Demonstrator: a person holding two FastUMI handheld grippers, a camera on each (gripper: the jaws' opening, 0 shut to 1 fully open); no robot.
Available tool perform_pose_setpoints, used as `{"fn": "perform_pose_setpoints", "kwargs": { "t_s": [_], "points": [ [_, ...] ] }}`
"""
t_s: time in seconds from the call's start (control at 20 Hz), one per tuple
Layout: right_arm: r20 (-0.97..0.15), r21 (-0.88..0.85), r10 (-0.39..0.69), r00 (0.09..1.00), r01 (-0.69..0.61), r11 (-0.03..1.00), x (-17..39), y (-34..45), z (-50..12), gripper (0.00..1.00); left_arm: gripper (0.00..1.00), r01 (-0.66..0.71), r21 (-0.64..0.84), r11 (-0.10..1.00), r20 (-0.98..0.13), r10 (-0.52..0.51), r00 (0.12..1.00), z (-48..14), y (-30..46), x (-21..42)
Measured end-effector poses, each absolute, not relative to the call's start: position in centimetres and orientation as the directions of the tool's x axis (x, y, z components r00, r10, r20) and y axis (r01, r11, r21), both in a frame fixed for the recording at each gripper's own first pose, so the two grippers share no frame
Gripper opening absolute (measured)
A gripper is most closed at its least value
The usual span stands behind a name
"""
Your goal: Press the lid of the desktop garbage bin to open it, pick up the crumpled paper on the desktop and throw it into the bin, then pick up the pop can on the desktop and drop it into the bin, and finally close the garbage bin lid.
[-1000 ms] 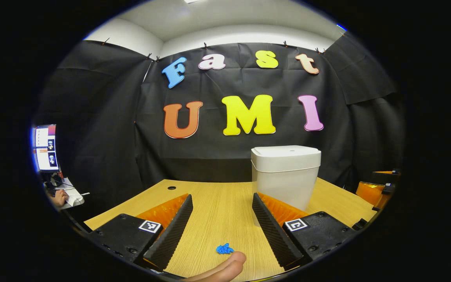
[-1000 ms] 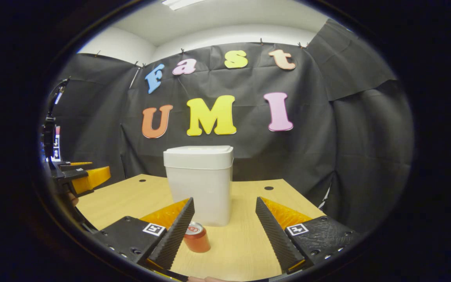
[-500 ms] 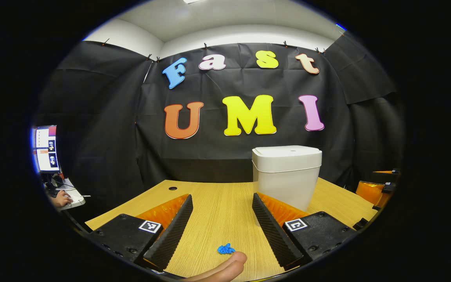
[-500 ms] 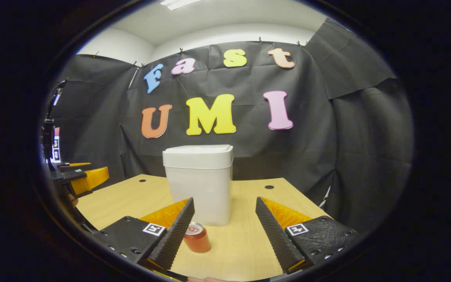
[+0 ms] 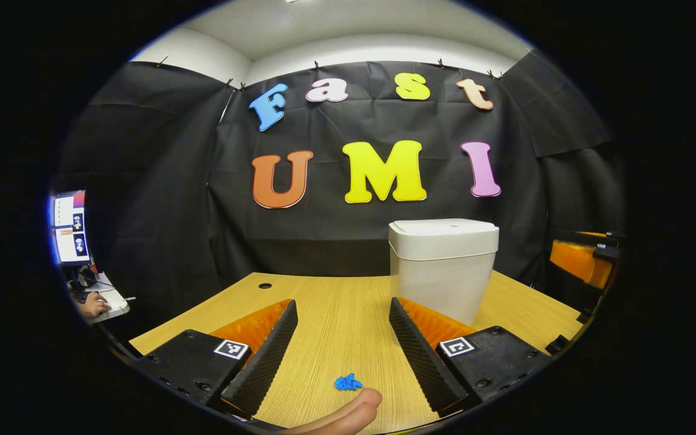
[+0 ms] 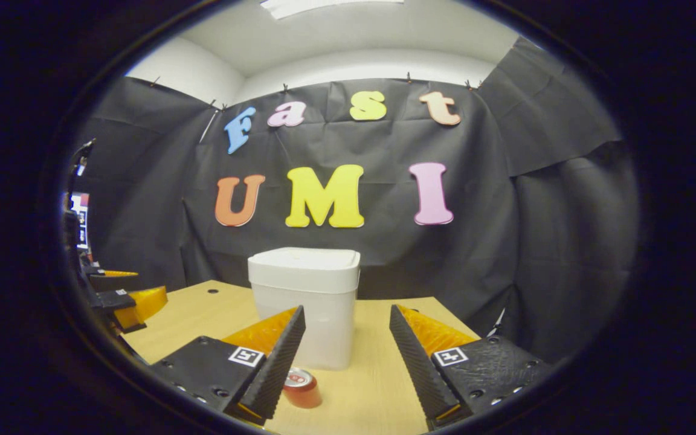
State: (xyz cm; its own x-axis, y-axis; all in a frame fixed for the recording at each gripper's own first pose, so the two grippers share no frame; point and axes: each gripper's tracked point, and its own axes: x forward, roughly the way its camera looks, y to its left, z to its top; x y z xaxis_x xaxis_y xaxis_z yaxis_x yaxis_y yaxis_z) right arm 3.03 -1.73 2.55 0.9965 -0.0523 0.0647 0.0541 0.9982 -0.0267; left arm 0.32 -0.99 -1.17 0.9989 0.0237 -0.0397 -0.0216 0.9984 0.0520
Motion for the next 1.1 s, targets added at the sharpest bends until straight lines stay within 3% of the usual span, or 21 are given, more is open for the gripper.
{"fn": "perform_pose_setpoints", "kwargs": {
  "t_s": [0.1, 0.35, 0.5, 0.55, 0.65, 0.75, 1.1],
  "points": [
    [0.059, -0.011, -0.024, 0.998, 0.025, 1.0, 4.5, -0.1, 3.7, 0.8, 0.98, -0.015, 0.052, 0.999, -0.047, 0.018, 0.999, -1.4, -1.2, 0.4],
    [0.072, -0.083, -0.052, 0.996, 0.058, 0.995, 8.6, 2.0, 7.1, 0.43, 0.99, -0.023, 0.05, 0.998, -0.051, 0.026, 0.998, -1.4, -0.8, 0.5],
    [0.055, -0.097, -0.024, 0.998, 0.029, 0.995, 11.0, 4.6, 8.3, 0.3, 0.99, -0.023, 0.05, 0.998, -0.057, 0.026, 0.998, -1.7, -0.6, 0.8],
    [0.045, -0.086, -0.01, 0.999, 0.014, 0.996, 12.0, 5.2, 8.6, 0.16, 0.99, -0.025, 0.049, 0.998, -0.062, 0.028, 0.998, -1.9, -0.5, 1.0],
    [0.021, -0.053, 0.012, 1.0, -0.011, 0.999, 13.6, 6.3, 9.3, 0.03, 0.99, -0.029, 0.041, 0.999, -0.073, 0.032, 0.997, -2.1, 0.0, 1.3],
    [-0.013, -0.036, 0.042, 0.999, -0.042, 0.998, 15.7, 7.6, 9.7, 0.01, 0.99, -0.036, 0.031, 0.999, -0.079, 0.038, 0.996, -2.4, 0.5, 1.3],
    [-0.179, -0.068, -0.016, 0.984, 0.004, 0.998, 21.4, 7.8, 6.4, 0.01, 0.99, -0.061, 0.007, 0.998, -0.092, 0.062, 0.994, -2.7, 2.1, 1.9]
  ]
}}
